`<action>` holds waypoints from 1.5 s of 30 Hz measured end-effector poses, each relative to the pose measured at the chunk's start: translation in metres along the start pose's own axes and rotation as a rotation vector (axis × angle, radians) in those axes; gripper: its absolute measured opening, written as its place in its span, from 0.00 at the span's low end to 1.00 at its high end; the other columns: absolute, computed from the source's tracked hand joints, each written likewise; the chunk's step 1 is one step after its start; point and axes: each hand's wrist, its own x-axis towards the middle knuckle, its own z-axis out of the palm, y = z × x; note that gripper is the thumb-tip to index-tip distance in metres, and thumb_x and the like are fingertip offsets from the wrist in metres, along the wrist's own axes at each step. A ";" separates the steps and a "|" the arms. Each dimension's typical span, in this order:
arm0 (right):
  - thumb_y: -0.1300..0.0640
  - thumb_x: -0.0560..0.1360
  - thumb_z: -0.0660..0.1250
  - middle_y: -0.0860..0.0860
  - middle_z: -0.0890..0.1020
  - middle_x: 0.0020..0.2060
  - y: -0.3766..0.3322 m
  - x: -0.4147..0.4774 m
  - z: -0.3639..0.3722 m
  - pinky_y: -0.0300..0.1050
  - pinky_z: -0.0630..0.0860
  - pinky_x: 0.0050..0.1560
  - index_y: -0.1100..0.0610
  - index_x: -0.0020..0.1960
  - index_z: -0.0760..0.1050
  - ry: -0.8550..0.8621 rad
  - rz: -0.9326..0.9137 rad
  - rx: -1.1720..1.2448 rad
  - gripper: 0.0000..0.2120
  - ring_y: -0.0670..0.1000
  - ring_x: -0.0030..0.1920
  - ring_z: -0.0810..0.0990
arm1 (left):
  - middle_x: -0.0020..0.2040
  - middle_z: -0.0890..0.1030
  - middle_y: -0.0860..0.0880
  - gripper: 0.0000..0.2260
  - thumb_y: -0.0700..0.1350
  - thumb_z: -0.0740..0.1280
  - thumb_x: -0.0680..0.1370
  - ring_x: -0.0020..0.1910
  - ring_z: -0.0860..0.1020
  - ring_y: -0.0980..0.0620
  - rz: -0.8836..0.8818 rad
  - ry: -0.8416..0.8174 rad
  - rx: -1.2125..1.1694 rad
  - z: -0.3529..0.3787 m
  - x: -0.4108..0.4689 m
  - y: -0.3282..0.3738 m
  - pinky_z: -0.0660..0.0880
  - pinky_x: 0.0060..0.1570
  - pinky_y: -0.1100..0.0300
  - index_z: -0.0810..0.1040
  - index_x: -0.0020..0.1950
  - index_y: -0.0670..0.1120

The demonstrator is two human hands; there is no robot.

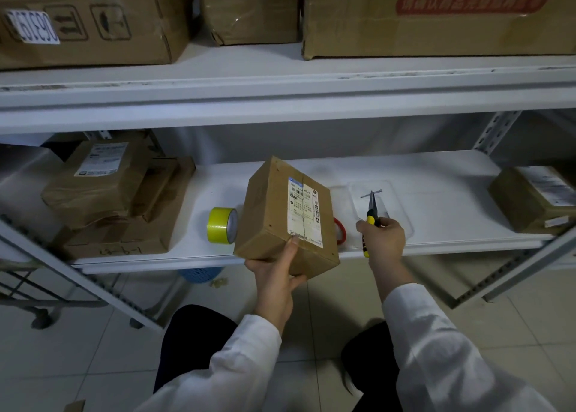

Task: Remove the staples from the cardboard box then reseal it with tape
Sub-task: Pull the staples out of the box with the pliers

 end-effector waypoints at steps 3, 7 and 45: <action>0.61 0.68 0.68 0.52 0.70 0.27 0.003 0.008 -0.006 0.39 0.63 0.28 0.58 0.31 0.66 -0.031 0.021 -0.103 0.13 0.52 0.27 0.69 | 0.57 0.73 0.55 0.28 0.43 0.71 0.72 0.58 0.72 0.50 0.000 0.007 -0.012 0.001 0.000 0.000 0.73 0.58 0.38 0.58 0.64 0.57; 0.57 0.67 0.70 0.55 0.75 0.33 0.005 0.013 -0.007 0.39 0.65 0.29 0.62 0.39 0.72 -0.041 0.054 -0.157 0.09 0.52 0.28 0.73 | 0.55 0.74 0.56 0.28 0.43 0.71 0.72 0.54 0.74 0.53 0.011 -0.006 -0.011 0.000 0.000 0.000 0.73 0.55 0.40 0.58 0.64 0.56; 0.58 0.65 0.76 0.56 0.82 0.49 -0.062 -0.060 0.046 0.46 0.80 0.39 0.62 0.56 0.71 -0.419 0.241 0.396 0.24 0.56 0.45 0.82 | 0.70 0.58 0.43 0.29 0.35 0.68 0.67 0.70 0.61 0.47 0.854 0.111 0.643 -0.029 0.018 0.026 0.62 0.72 0.60 0.60 0.63 0.48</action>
